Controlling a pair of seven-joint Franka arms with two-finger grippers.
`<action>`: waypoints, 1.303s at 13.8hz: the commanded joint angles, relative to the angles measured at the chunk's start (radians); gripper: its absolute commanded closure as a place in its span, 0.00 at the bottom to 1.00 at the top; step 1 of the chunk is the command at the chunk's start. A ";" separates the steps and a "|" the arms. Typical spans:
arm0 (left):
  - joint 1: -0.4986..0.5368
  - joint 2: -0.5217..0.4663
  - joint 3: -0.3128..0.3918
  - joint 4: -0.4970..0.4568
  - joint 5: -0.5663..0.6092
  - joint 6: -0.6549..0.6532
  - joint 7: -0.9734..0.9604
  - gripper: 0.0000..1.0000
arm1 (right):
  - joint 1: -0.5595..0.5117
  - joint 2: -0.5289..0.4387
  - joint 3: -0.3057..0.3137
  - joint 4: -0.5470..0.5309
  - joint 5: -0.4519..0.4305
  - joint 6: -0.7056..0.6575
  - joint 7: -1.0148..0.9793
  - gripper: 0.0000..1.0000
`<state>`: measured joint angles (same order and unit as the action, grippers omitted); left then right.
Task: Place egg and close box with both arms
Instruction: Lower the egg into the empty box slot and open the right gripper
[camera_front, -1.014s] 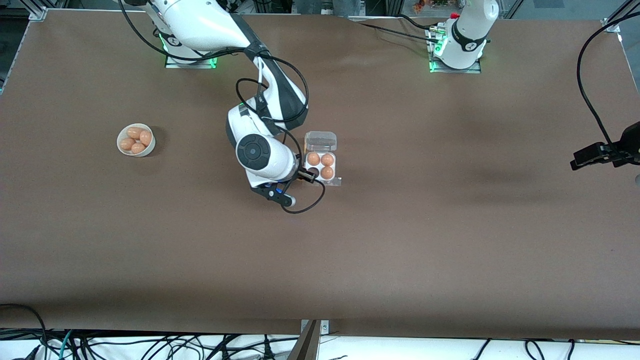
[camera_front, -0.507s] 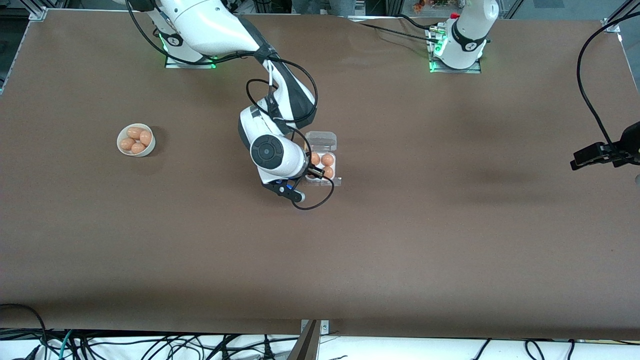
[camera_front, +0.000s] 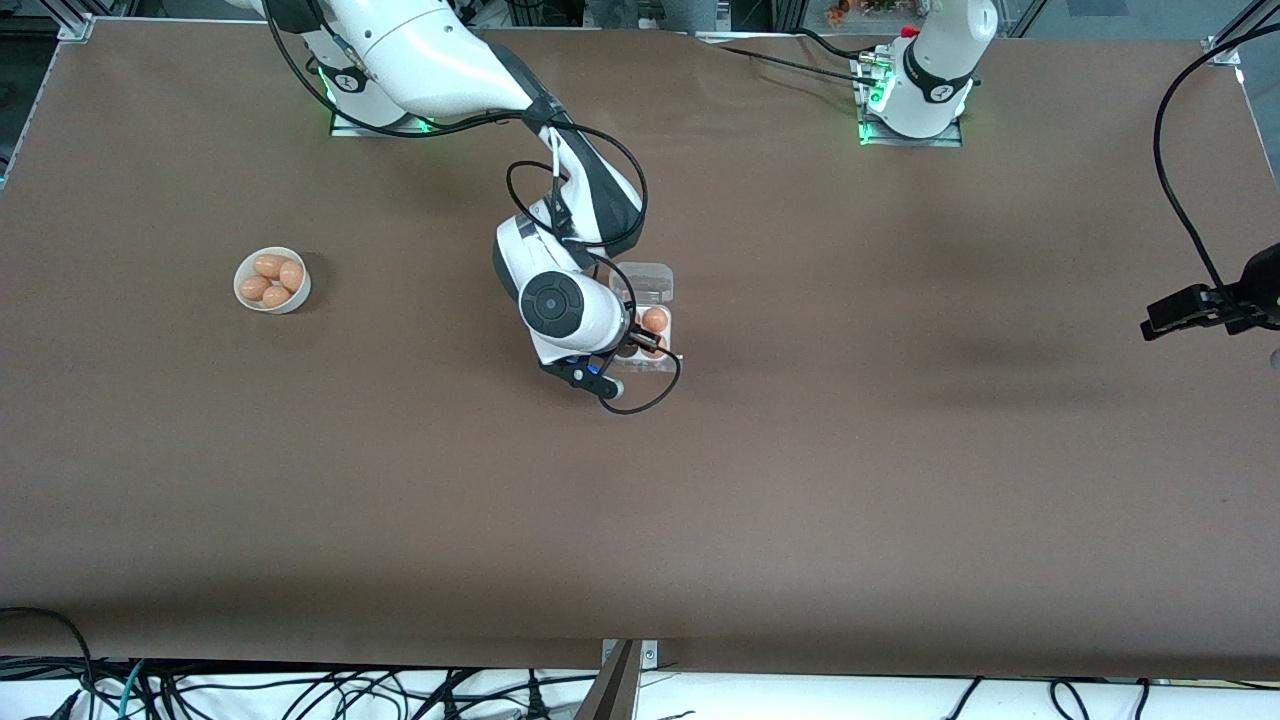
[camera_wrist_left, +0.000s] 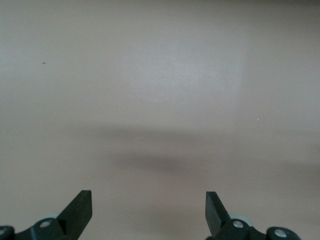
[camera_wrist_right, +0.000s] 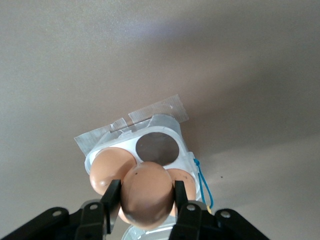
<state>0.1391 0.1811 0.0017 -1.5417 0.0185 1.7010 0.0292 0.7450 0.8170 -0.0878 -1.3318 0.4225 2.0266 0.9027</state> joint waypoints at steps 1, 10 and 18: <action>0.005 0.009 -0.002 0.026 -0.012 -0.014 0.028 0.00 | -0.007 0.020 0.011 0.029 0.025 -0.005 0.007 0.79; 0.002 0.011 -0.003 0.026 -0.012 -0.014 0.023 0.00 | -0.012 0.027 0.008 0.034 0.030 -0.005 0.007 0.00; -0.012 0.011 -0.009 0.025 -0.025 -0.017 0.014 0.00 | -0.033 -0.012 -0.088 0.060 0.006 -0.016 -0.057 0.00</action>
<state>0.1342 0.1812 -0.0053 -1.5417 0.0185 1.7009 0.0291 0.7229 0.8235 -0.1395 -1.2820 0.4384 2.0298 0.8885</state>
